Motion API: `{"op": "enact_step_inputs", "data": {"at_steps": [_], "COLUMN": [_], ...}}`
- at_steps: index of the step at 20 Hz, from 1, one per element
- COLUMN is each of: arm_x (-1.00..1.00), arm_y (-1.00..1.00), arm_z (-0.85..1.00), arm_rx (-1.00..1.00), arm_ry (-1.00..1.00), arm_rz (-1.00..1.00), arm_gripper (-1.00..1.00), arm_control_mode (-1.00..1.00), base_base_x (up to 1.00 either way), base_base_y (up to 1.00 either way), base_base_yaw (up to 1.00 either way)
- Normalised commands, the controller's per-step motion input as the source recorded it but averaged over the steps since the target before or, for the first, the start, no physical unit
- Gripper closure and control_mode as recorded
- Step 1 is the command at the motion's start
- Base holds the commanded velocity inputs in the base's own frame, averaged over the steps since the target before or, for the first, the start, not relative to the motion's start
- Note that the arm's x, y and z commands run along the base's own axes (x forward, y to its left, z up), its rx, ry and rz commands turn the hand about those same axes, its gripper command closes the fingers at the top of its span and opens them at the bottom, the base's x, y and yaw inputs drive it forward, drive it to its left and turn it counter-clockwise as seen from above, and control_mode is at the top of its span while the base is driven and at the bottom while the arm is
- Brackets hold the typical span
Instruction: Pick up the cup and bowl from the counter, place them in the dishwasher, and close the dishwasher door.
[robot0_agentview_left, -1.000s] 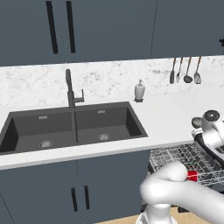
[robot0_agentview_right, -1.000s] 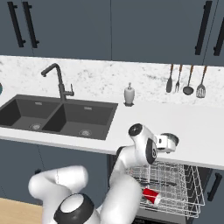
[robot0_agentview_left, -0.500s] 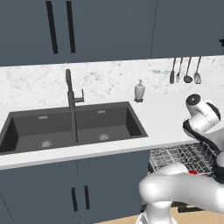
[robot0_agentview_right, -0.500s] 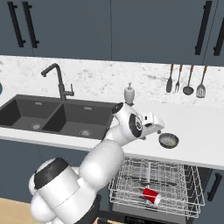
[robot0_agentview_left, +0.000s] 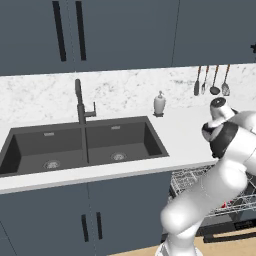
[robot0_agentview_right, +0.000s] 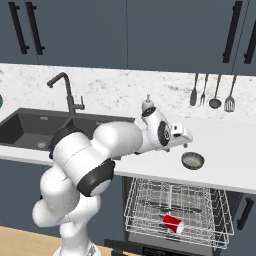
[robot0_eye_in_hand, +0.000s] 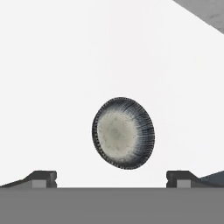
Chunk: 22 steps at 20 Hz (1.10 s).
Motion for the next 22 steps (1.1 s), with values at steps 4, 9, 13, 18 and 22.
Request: {"op": "enact_step_inputs", "data": {"at_steps": [4,9,13,18,22], "arm_x": [0.12,0.0,0.0,0.0,0.03], "arm_y": [-0.07,0.01,0.08,0.11,0.08], "arm_z": [-0.04,-0.2,-0.36,-0.47,-0.41], "arm_rx": [0.34,0.03,0.0,0.0,-0.01], "arm_ry": [0.13,0.09,0.01,0.0,0.0], "arm_rz": [0.0,0.0,0.0,0.0,0.0], "arm_gripper": [-1.0,-1.0,-1.0,-1.0,-1.0], "arm_control_mode": [-1.0,-1.0,-1.0,-1.0,-1.0], "base_base_x": [0.0,0.0,0.0,0.0,0.0], "base_base_y": [0.0,0.0,0.0,0.0,0.0], "base_base_yaw": [0.0,0.0,0.0,0.0,0.0]}}
